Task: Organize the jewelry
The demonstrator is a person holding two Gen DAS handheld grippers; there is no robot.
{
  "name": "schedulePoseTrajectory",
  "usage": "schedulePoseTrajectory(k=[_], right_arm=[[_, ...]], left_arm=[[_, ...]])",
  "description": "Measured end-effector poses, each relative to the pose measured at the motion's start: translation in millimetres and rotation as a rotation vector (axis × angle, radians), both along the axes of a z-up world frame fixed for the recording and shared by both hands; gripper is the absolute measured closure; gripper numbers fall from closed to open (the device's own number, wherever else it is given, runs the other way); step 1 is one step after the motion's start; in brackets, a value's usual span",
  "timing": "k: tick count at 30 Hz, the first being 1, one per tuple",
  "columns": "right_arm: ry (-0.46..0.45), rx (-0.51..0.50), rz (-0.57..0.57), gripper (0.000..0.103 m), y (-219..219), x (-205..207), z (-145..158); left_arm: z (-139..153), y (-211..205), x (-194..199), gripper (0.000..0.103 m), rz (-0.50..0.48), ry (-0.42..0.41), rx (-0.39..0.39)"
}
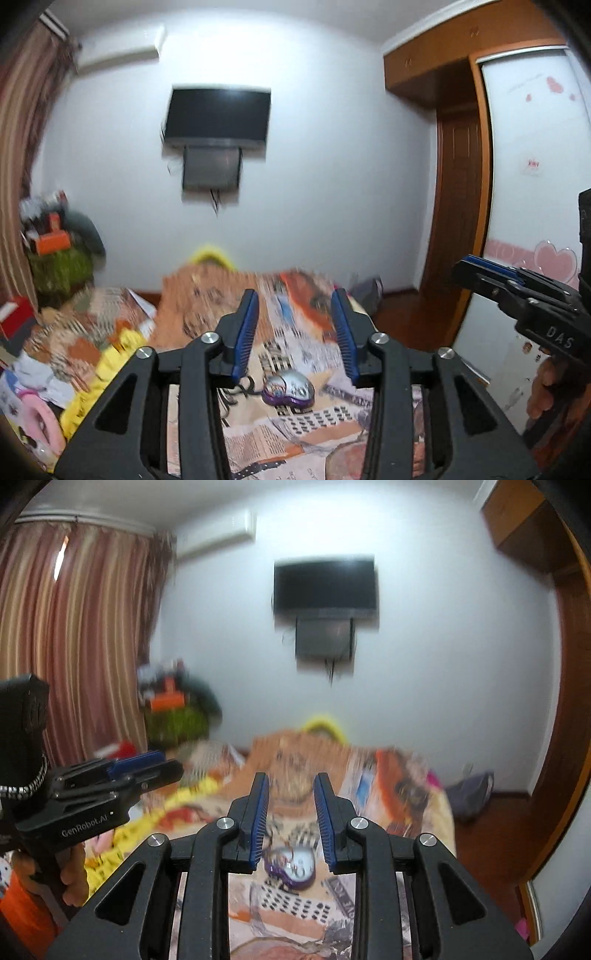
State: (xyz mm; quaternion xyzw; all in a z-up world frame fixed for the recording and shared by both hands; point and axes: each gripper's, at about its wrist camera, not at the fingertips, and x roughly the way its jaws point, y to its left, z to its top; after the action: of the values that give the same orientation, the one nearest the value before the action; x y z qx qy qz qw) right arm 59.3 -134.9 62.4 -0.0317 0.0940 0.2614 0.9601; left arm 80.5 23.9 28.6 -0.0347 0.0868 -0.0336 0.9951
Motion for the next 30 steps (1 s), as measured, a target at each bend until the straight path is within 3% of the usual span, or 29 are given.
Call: schedulePoseTrajectory(k=[4, 6, 8, 10, 12, 16, 30], right_arm=[[-0.091, 0.049, -0.025, 0.080, -4.2, -45.9, 12.0], [-0.119, 0.073, -0.040, 0.073, -4.7, -56.6, 12.8], [-0.142, 0.111, -0.057, 0.036, -6.9, -68.3, 12.7], [-0.169, 0.143, -0.089, 0.023, -8.7, -75.6, 10.7], [-0.188, 0.134, -0.124, 0.021, -6.9, -82.0, 10.7], [-0.189, 0.112, -0.171, 0.000, -1.2, -82.8, 7.1], [-0.155, 0.093, -0.177, 0.000, -13.6, -100.1, -1.8]], left_arm=[[11.2, -9.3, -40.0, 0.050, 0.049, -0.083, 0.029], [14.1, -13.3, -58.3, 0.039, 0.084, -0.119, 0.044], [14.4, -14.1, -68.9, 0.022, 0.098, -0.140, 0.040], [13.3, -14.5, -76.5, 0.013, 0.112, -0.151, 0.038], [11.9, -16.3, -81.9, 0.012, 0.115, -0.156, 0.045], [9.2, -18.4, -91.8, 0.009, 0.124, -0.157, 0.042], [4.6, -25.0, -102.7, 0.008, 0.122, -0.153, 0.050]])
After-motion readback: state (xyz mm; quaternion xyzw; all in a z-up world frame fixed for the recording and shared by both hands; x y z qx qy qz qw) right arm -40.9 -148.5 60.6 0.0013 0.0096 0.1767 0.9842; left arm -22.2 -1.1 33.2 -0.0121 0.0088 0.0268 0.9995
